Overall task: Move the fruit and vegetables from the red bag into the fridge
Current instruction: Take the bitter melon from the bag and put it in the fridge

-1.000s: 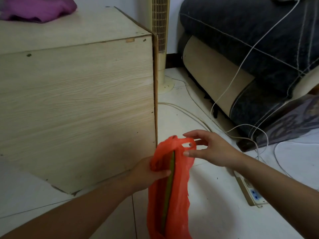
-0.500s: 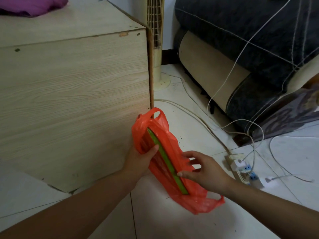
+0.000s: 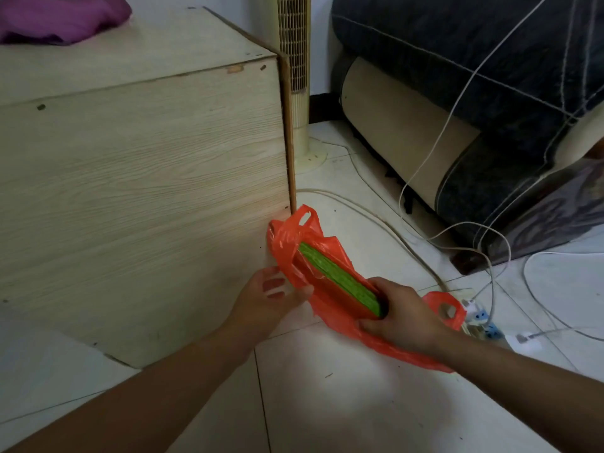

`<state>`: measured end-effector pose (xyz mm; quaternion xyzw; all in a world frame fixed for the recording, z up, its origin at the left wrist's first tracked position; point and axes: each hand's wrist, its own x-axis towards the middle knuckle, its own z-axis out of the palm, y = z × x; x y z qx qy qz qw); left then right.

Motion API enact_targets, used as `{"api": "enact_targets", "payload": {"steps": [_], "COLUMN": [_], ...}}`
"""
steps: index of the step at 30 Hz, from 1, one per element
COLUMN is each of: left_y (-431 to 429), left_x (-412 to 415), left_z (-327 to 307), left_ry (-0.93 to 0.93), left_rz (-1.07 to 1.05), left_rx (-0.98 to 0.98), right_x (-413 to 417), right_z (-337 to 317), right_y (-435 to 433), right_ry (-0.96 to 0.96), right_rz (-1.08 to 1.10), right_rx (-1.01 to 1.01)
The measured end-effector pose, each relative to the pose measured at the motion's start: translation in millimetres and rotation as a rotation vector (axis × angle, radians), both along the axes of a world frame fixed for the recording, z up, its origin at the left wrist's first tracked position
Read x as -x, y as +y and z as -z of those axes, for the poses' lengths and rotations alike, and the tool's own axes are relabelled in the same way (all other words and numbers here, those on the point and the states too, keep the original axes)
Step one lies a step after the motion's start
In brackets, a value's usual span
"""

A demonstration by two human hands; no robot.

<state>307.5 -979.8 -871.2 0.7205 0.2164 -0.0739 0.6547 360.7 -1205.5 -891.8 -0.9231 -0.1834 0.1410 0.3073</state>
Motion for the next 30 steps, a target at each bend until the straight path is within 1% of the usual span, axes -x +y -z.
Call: {"api": "enact_targets", "payload": {"steps": [3, 5, 7, 8, 10, 12, 14, 16, 19, 22, 23, 24, 27, 28, 30], "left_y": [11, 14, 14, 12, 5, -2, -7, -7, -5, -3, 0, 5, 17, 20, 22], "left_x": [1, 1, 1, 1, 2, 2, 2, 4, 6, 8, 9, 10, 16, 18, 21], "left_z": [-3, -8, -16, -18, -19, -11, 1, 11, 22, 25, 26, 28, 31, 33, 37], "left_ry": [-0.133, -0.335, -0.561, -0.645, -0.742, -0.765, -0.709, -0.634, -0.597, -0.473, -0.435, -0.402, -0.324, -0.311, -0.307], "left_rz": [-0.037, 0.003, 0.149, 0.245, 0.412, 0.583, 0.743, 0.824, 0.834, 0.805, 0.778, 0.754, 0.705, 0.679, 0.606], "left_rx": [-0.313, -0.578, -0.787, -0.869, -1.029, -1.143, -1.169, -1.189, -1.191, -1.145, -1.140, -1.137, -1.104, -1.083, -1.029], "right_x": [-7, -10, -9, -9, -6, -2, 2, 4, 3, -4, -8, -12, -22, -24, -23], "right_z": [-1, -1, -1, 0, -1, -5, -11, -13, -12, -20, -25, -29, -33, -31, -26], "right_y": [-8, -11, -13, -12, -10, -5, 3, 9, 12, 9, 6, 3, -8, -9, -9], "right_ry": [0.009, 0.004, -0.006, -0.012, -0.026, -0.046, -0.080, -0.119, -0.161, -0.214, -0.247, -0.297, -0.427, -0.425, -0.324], "right_rz": [-0.008, -0.035, -0.074, -0.099, -0.166, -0.245, -0.318, -0.373, -0.441, -0.524, -0.521, -0.479, -0.219, -0.141, -0.046], "right_rx": [0.069, 0.127, 0.171, 0.188, 0.208, 0.209, 0.185, 0.154, 0.143, 0.160, 0.148, 0.122, 0.019, 0.013, 0.030]}}
